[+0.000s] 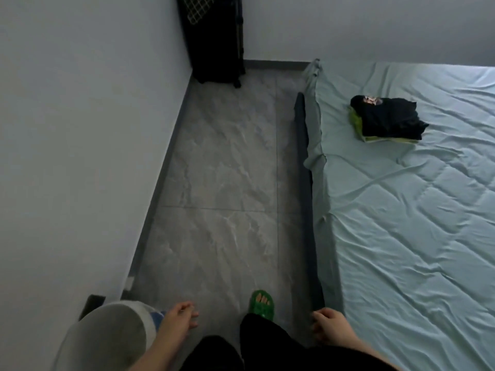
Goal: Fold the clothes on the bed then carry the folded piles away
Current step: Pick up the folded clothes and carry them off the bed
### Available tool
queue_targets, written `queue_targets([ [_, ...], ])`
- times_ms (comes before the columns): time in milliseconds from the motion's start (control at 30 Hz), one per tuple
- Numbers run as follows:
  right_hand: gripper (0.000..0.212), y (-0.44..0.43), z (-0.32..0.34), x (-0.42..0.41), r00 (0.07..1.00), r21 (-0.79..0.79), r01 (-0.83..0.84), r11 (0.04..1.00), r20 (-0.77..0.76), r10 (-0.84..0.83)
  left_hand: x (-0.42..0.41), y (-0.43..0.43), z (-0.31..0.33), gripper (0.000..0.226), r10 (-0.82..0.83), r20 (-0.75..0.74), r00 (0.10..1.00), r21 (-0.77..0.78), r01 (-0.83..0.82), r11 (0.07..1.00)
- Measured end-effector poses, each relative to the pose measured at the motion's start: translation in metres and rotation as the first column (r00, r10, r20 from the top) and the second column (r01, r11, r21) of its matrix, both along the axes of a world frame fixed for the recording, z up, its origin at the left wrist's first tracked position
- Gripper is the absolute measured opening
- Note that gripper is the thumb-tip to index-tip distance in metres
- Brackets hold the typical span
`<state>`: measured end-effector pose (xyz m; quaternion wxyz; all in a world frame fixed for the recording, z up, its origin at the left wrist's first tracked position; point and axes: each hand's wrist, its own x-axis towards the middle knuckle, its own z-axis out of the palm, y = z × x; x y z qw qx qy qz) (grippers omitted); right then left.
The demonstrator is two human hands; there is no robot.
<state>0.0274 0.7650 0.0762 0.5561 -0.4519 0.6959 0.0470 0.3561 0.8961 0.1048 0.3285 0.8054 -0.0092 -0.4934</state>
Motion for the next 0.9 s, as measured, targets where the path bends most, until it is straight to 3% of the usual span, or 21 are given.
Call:
queue_targets([
  [400,0.015,-0.246,0.037,0.143,0.976,-0.1,0.104,0.99,0.202,-0.082,0.084,-0.202,0.004,0.024,-0.131,0.045,0.99,0.063,0.128,0.99],
  [533,0.015,-0.308,0.035,0.165,0.978,-0.105,0.149,0.983,0.161,-0.131,0.124,-0.292,0.003,0.024,-0.23,0.047,0.972,0.071,0.227,0.971],
  [667,0.014,-0.35,0.03,0.169,0.945,-0.078,0.315,0.946,0.115,-0.306,0.152,-0.395,0.01,0.02,-0.367,0.02,0.93,0.042,0.366,0.93],
  [900,0.017,-0.405,0.025,0.147,0.909,-0.064,0.417,0.907,0.007,-0.417,0.153,-0.563,0.026,0.024,-0.508,0.042,0.86,-0.024,0.509,0.86],
])
